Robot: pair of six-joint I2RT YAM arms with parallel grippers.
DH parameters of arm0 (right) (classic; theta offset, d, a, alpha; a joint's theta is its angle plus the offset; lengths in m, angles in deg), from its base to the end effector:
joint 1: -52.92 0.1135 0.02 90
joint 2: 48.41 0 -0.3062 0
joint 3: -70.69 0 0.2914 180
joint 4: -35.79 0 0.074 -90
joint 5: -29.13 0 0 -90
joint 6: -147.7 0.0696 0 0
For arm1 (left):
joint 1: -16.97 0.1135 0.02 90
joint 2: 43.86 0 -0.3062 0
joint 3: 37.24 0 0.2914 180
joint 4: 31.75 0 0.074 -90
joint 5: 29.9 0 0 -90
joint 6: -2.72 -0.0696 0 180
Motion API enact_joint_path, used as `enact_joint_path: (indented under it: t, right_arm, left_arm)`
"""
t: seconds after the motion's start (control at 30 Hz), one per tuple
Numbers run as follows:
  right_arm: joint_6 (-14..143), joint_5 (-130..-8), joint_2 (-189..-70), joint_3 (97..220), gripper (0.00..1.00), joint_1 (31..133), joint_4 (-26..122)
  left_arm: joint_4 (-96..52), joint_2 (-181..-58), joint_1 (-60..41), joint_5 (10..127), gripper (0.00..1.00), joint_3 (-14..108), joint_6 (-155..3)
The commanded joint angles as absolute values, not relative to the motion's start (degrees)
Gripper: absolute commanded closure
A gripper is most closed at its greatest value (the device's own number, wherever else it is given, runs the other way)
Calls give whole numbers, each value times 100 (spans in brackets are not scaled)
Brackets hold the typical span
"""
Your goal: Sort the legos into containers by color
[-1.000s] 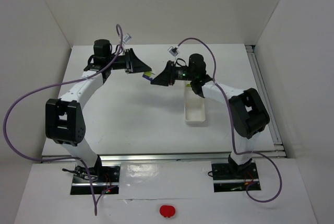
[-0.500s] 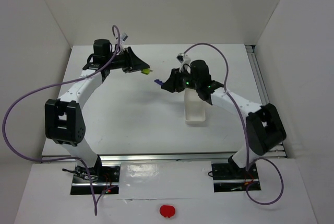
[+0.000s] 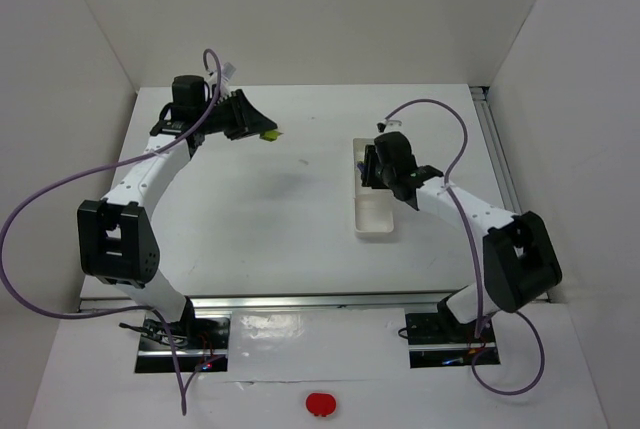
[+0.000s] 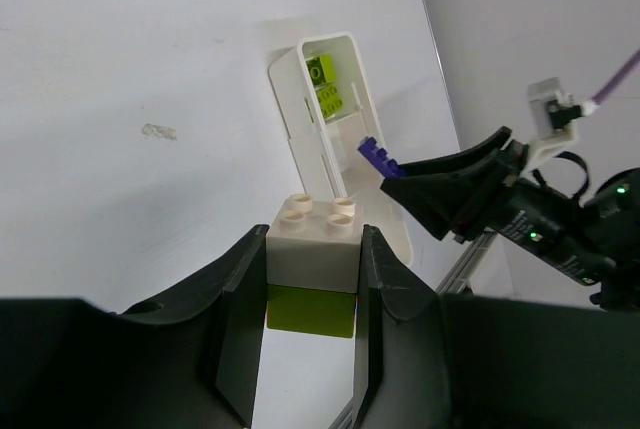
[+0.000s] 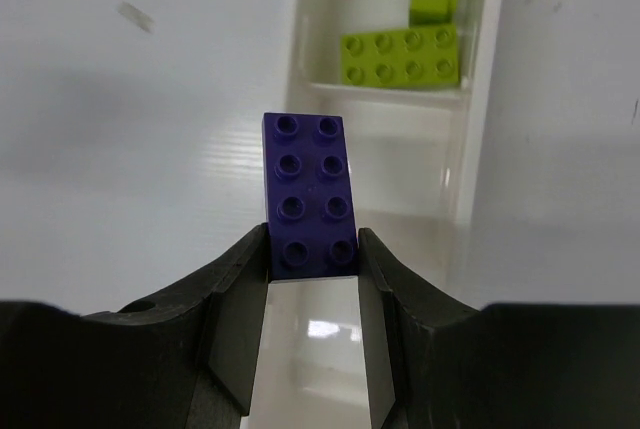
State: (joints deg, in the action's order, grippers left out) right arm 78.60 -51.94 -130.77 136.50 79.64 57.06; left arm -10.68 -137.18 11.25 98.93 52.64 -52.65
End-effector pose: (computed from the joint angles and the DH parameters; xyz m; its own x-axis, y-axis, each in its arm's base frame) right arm 0.3366 0.1573 0.2464 -0.6311 0.0769 -0.7719 -0.1172 0.9742 0.1929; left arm 0.4387 -0.0878 0.3485 -0.7064 -0.3742 -0.6009 0.2964 0.6145 -0.7311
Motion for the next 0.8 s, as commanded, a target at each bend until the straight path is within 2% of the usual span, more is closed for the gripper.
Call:
enact_joint_path:
  t: [0.0, 0.2, 0.27, 0.3, 0.33, 0.37, 0.43, 0.57, 0.6, 0.63, 0.67, 0.77]
  right_arm:
    - [7774, -4777, -13295, 13811, 92, 7912, 6016]
    - [7721, -4831, -13603, 13759, 86, 7859, 5788]
    - [7721, -4778, -13743, 13759, 69, 7859, 5716]
    - [7721, -4777, -13744, 13837, 56, 7859, 5716]
    - [7721, -4777, -13744, 13838, 49, 7859, 5716]
    - [7721, -4777, -13744, 13925, 37, 7859, 5716]
    - [7669, -4838, -13744, 14005, 30, 7859, 5769]
    - [7668, -4786, -13438, 14066, 29, 7859, 5831]
    - [7668, -4786, -13341, 14119, 30, 7859, 5831]
    - [7668, -4908, -13244, 14119, 40, 7859, 5831]
    - [7668, -5031, -13052, 14180, 43, 7859, 5752]
    - [7414, -6198, -12909, 14400, 45, 7859, 5427]
  left_arm:
    - [-1029, -13500, 1134, 9877, 100, 5225, -5362]
    - [-1029, -13500, 1134, 10035, 100, 5225, -5362]
    - [-1029, -13553, 1134, 10088, 100, 5278, -5362]
    - [-1029, -13553, 1134, 10140, 100, 5278, -5362]
    - [-1029, -13553, 1134, 10141, 100, 5278, -5362]
    - [-1029, -13605, 1134, 10210, 100, 5330, -5362]
    - [-1029, -13606, 1134, 10211, 100, 5330, -5362]
    - [-1081, -13659, 1073, 10272, 100, 5391, -5362]
    - [-1081, -13711, 1073, 10368, 100, 5392, -5362]
    - [-1081, -13711, 1073, 10465, 100, 5444, -5432]
    - [-1081, -13711, 1020, 10675, 100, 5445, -5485]
    - [-1196, -13851, 1020, 11437, 100, 5445, -5721]
